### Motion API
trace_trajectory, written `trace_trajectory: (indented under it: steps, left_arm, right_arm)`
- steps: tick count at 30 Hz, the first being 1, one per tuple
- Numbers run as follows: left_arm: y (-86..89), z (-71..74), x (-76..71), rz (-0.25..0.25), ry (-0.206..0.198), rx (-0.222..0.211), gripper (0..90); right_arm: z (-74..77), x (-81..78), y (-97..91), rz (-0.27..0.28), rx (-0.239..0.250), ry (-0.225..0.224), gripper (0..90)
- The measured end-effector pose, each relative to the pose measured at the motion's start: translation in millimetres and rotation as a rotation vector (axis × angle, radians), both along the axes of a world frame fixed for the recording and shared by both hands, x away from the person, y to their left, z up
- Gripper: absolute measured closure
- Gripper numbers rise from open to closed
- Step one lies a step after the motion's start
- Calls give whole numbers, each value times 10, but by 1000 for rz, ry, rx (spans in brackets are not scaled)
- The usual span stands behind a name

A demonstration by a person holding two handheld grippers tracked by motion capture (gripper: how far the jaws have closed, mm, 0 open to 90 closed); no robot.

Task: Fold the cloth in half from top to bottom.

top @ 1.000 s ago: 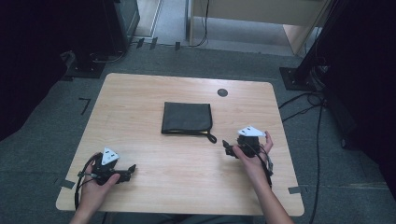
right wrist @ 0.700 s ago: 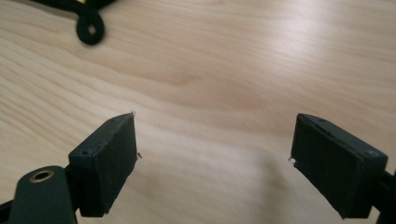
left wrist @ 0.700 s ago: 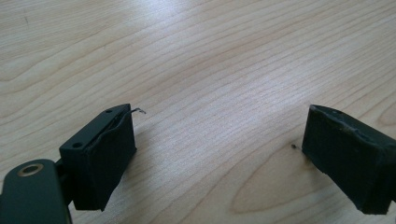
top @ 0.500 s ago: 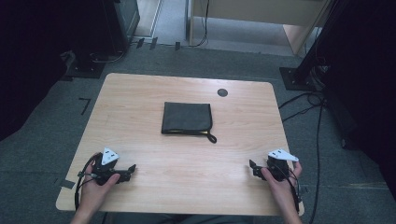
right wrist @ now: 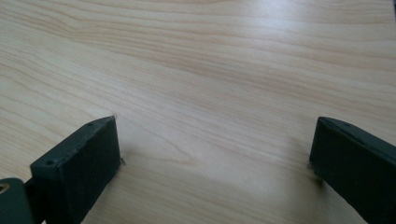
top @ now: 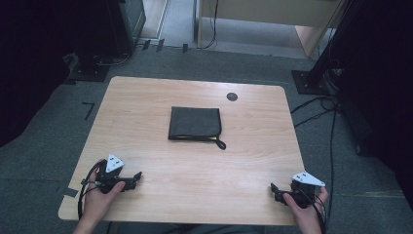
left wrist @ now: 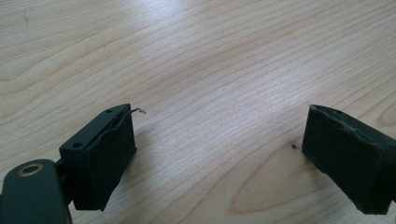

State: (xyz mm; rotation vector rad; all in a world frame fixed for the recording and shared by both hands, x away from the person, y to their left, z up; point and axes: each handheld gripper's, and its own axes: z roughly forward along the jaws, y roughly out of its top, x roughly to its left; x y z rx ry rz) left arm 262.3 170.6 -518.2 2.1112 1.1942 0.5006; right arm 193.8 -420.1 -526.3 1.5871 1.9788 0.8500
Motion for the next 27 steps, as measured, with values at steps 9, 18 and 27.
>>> trace_trajectory:
  steps: [9, 18, 27]
  left_arm:
    - [-3, 1, 7, -2, 0, 0, 95]
    - [-9, -1, 11, 1, -1, -2, 95]
    - [-17, 2, 19, 8, -3, -4, 114]
  right_arm:
    - [-2, 59, -91, -37, 0, 6, 0]
    - [-3, 70, -48, -14, 2, 5, 0]
    - [-2, 77, -37, -1, 1, 6, 0]
